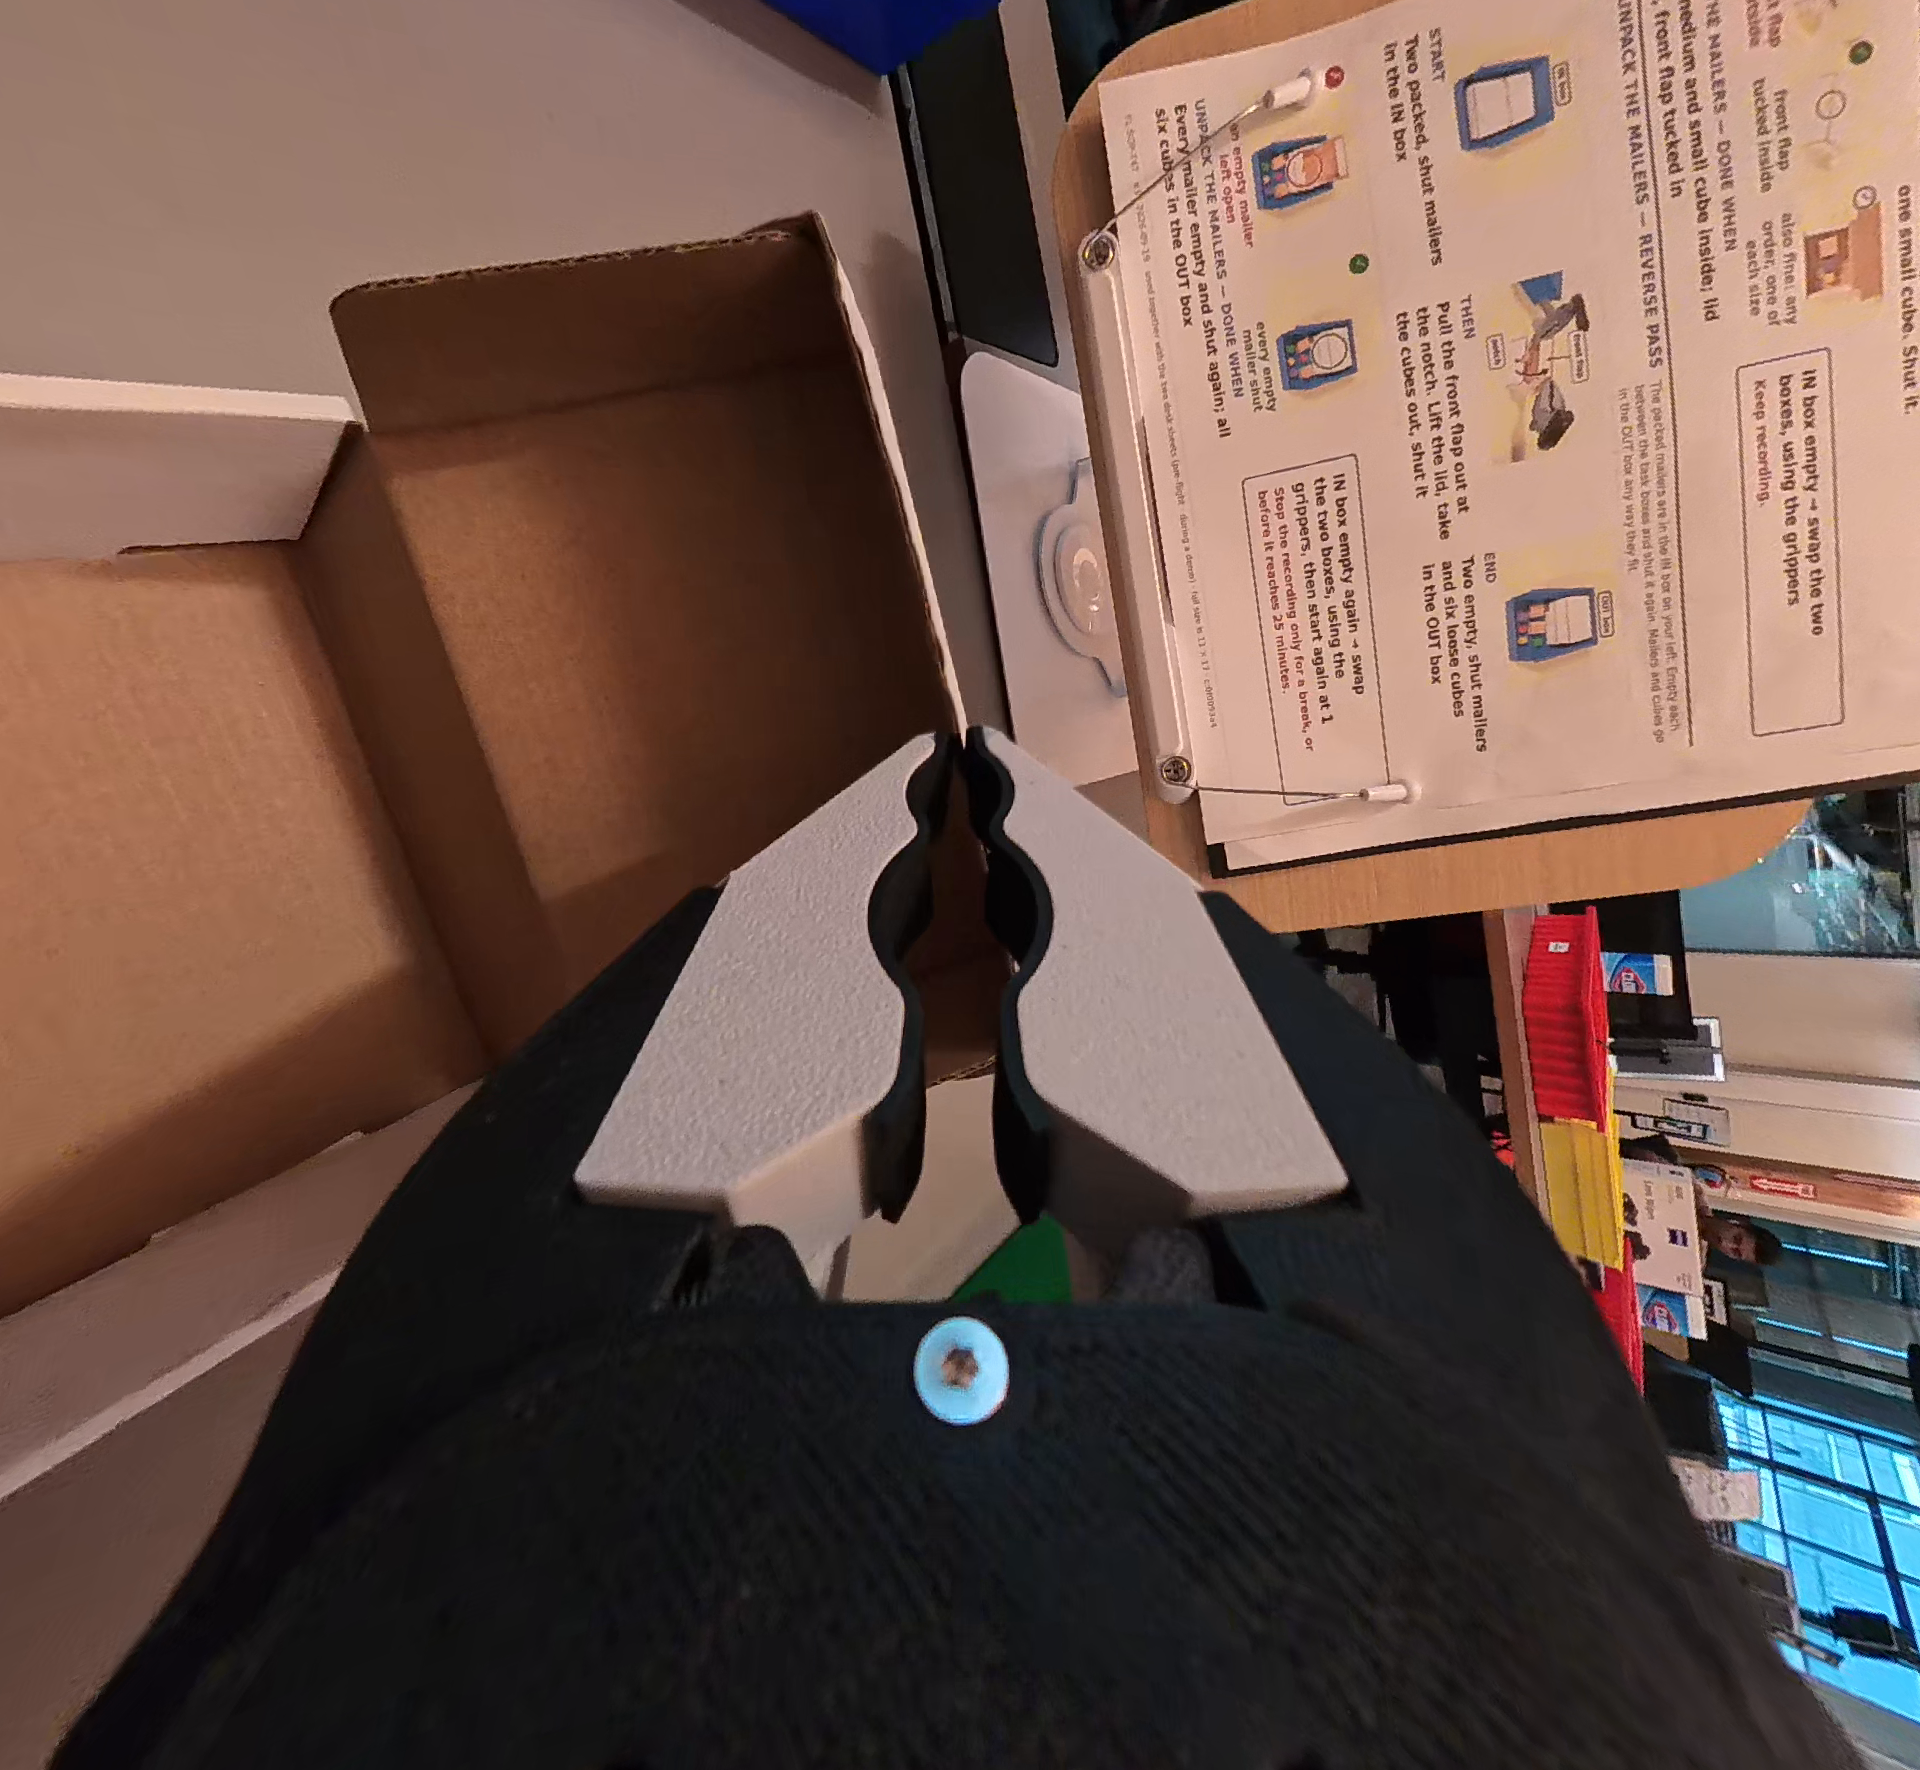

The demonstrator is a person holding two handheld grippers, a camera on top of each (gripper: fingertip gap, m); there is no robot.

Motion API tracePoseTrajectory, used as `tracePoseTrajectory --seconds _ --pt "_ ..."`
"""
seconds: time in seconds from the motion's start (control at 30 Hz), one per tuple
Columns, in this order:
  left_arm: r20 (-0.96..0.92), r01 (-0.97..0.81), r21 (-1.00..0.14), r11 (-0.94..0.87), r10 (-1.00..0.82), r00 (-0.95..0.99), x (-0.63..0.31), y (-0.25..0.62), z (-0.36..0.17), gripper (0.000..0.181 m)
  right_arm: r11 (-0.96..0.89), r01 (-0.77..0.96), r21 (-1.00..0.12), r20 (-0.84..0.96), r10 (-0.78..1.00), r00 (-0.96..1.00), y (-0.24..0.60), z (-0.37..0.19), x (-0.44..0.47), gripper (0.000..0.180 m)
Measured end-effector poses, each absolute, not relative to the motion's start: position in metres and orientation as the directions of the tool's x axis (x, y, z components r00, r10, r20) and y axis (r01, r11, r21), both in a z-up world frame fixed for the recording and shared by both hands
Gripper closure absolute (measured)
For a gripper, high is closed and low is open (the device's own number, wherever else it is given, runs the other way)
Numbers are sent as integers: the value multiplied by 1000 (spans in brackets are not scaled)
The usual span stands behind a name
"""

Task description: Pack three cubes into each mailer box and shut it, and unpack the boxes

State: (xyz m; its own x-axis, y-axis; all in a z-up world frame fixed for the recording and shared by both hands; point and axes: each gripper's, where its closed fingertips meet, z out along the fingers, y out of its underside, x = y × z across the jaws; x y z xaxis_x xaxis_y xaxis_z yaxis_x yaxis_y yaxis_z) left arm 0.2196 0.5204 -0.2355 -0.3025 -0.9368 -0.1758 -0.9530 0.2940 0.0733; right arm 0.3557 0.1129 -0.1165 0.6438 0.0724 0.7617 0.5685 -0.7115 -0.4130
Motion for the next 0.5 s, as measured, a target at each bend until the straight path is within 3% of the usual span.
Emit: tracePoseTrajectory --seconds 0.03,0.17,0.33,0.5 --pt "-182 -949 79 306 -931 -316 218 520 -236 140 -717 562 -414 759 70 648 112 -116 355 178" --pt "-142 -954 -47 296 -947 -287 222 506 -211 140 -736 539 -411 756 55 652 109 -111 354 178" --pt "-191 -907 -268 326 -940 -282 226 476 -130 140 -719 530 -449 734 41 678 114 -112 350 178" --pt "-185 -757 -479 444 -894 -407 195 361 -53 140 -717 517 -468 716 35 698 113 -112 348 178"
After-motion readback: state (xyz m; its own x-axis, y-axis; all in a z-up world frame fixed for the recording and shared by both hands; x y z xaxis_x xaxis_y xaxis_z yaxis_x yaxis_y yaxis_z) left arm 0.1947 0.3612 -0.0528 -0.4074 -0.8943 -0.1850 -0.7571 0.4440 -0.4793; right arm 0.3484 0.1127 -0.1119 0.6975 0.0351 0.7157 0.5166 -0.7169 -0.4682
